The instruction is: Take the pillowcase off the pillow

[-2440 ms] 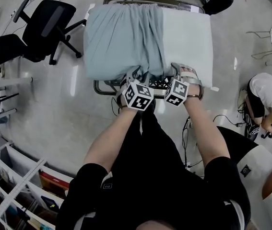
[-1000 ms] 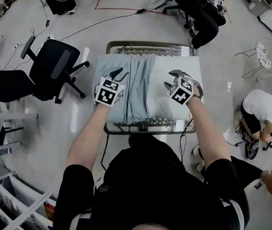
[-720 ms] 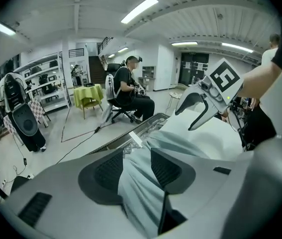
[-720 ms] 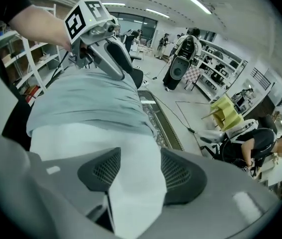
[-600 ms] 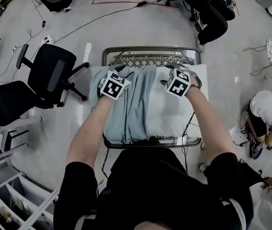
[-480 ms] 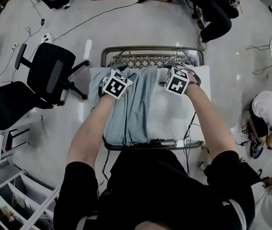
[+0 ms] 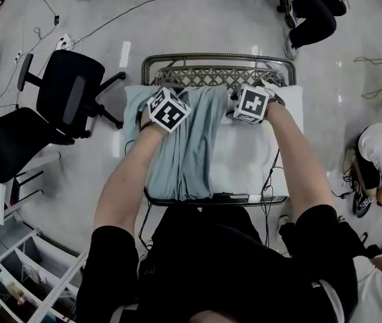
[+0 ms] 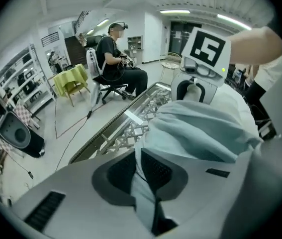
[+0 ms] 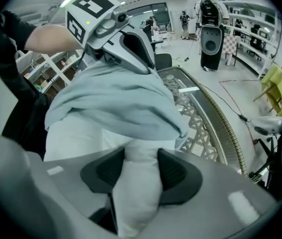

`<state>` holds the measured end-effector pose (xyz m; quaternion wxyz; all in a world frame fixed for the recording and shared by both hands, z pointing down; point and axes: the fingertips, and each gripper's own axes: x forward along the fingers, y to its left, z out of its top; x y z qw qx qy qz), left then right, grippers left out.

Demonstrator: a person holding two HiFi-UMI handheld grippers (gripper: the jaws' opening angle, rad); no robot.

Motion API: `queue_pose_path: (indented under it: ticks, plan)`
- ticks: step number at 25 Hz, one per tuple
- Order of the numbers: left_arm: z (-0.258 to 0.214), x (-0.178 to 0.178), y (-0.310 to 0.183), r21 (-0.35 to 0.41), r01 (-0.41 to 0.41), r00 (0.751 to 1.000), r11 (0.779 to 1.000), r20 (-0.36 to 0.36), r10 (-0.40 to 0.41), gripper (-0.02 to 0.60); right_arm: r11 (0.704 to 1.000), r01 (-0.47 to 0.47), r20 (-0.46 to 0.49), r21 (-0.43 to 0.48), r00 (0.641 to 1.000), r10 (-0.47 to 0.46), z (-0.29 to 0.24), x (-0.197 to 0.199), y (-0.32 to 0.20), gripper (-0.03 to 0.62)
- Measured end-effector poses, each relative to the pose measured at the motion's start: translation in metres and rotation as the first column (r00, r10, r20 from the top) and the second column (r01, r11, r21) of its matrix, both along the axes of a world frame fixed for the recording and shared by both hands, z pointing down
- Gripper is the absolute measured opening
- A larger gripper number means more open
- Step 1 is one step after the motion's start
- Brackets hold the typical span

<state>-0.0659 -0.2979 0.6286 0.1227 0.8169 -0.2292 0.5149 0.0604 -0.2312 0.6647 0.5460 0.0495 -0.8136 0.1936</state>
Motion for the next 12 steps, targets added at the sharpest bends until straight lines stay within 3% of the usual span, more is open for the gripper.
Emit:
queue_pose_path:
  ticks: [4,8,12]
  plan:
    - [-0.012,-0.014,0.013,0.045,-0.085,0.994,0.995,0.079,0.082,0.015,0.997,0.033,0.034,-0.067,0.999,-0.031,-0.038,0.004,0.019,0.137]
    - [-0.035,-0.037,0.024,0.105,-0.137,0.985,0.985,0.120,0.124,0.012,0.998,0.031,-0.001,-0.051,1.000,-0.031,-0.073,0.008,0.037,0.120]
    - [-0.063,-0.068,0.033,0.145,-0.126,0.987,0.981,0.118,0.109,0.011,1.000,-0.013,-0.010,-0.024,1.000,0.013,-0.099,0.015,0.057,0.110]
